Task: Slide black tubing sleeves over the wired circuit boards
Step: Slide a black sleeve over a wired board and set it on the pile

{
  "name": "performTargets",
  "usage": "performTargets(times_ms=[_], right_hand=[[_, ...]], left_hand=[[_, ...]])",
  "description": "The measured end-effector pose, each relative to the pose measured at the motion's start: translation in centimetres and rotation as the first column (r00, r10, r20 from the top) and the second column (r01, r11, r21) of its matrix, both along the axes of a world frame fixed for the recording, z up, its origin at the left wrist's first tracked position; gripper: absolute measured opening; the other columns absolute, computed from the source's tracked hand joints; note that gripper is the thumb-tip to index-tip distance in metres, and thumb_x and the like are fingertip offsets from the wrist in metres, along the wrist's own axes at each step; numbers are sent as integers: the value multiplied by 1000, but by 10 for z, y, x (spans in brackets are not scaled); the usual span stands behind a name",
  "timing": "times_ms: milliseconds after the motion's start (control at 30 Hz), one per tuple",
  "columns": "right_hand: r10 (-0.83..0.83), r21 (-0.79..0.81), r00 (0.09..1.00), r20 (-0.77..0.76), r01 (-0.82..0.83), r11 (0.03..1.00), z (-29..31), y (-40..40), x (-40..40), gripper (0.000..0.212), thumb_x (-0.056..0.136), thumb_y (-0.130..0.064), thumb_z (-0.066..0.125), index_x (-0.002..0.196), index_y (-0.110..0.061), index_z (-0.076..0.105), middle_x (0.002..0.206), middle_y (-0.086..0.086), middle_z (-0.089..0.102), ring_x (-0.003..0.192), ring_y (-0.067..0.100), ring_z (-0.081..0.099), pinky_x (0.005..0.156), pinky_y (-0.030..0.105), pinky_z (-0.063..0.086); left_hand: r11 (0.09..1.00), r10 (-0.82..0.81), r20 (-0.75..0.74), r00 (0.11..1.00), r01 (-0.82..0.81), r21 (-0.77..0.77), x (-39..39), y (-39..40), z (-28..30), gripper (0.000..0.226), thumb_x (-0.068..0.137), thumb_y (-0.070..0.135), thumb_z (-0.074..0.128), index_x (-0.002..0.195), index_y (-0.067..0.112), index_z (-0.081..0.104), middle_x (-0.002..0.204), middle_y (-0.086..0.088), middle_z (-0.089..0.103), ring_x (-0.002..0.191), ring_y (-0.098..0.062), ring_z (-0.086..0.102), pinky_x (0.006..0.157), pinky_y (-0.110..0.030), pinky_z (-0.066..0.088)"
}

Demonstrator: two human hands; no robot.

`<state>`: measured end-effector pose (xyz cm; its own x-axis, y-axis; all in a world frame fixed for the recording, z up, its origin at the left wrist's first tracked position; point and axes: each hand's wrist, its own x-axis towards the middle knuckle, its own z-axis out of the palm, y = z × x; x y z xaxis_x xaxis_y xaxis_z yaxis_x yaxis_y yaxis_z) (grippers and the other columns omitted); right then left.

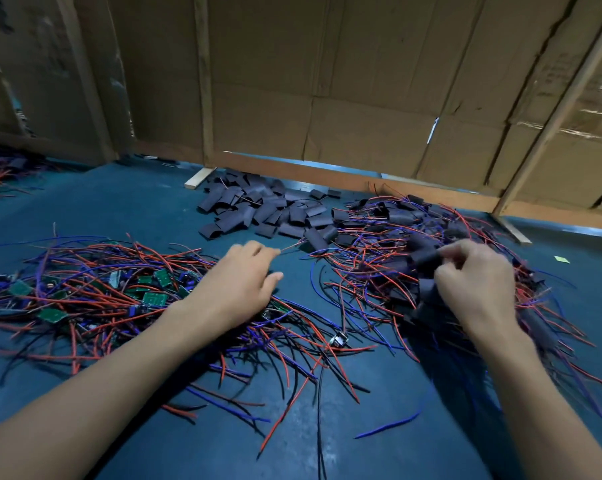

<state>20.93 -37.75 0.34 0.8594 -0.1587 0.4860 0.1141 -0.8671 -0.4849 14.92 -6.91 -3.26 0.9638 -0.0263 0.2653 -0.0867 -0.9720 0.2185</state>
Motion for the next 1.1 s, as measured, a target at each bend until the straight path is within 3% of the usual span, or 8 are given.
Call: performTargets(times_ms=[167,367,500,633,767,900,1000,1100], right_hand=[[-61,-176,995,79,74,982,-9,22,-9,38,68,-8,67,105,-15,71,123,18,57,115,42,46,93,47,33],[269,-186,885,381,-211,960,-9,49,-31,45,62,-4,52,101,-12,72,119,9,65,112,35,55,89,43,36],[683,-166,730,-23,-676,718,-17,72,-47,15,84,-21,61,94,-19,73,93,-1,72,89,22,65,81,41,51],[591,-428,751,-294,-656,621,-33,90,-53,39,89,-64,57,104,-33,73,102,-8,65,101,20,50,84,35,35],[537,-464,803,-258,-590,661,-24,82,-46,31,91,-56,58,106,-32,72,104,-6,66,107,23,53,85,36,33],[419,-475,906,-63,-397,786,-20,75,-42,37,91,-44,65,121,-22,67,113,4,62,109,32,54,88,41,42],[532,-318,839,109,-478,819,-19,75,-44,28,91,-32,69,111,-13,71,100,8,65,95,34,61,81,44,50],[658,-253,748,-84,-655,712,-28,86,-50,36,98,-40,62,125,-16,67,112,5,66,106,29,59,93,43,47]], left_hand=[[999,28,-109,994,-31,-22,44,-12,12,54,104,27,48,154,27,29,142,-14,40,124,-38,46,101,-50,44],[806,-255,-122,959,280,522,105,-29,31,75,93,10,56,157,32,24,161,-2,23,133,-33,30,95,-45,46],[707,-251,-199,947,320,631,119,-30,23,54,97,16,56,148,24,37,138,-10,48,124,-32,40,90,-44,42],[865,-132,-252,959,236,443,114,-32,25,35,98,19,53,131,16,45,126,-13,55,114,-37,53,85,-46,46],[961,-67,-210,975,119,250,93,-23,26,37,97,15,44,133,8,40,127,-18,50,116,-39,51,85,-44,39],[978,-102,-69,992,88,-188,59,-11,29,45,106,21,35,151,15,40,129,-12,61,107,-30,62,90,-35,49],[923,-127,13,992,123,-366,31,-5,22,48,108,29,36,155,26,37,121,-7,69,103,-22,65,92,-34,50],[918,-129,64,990,143,-370,19,6,11,50,108,31,37,157,25,31,113,-4,61,109,-18,56,92,-31,40]])
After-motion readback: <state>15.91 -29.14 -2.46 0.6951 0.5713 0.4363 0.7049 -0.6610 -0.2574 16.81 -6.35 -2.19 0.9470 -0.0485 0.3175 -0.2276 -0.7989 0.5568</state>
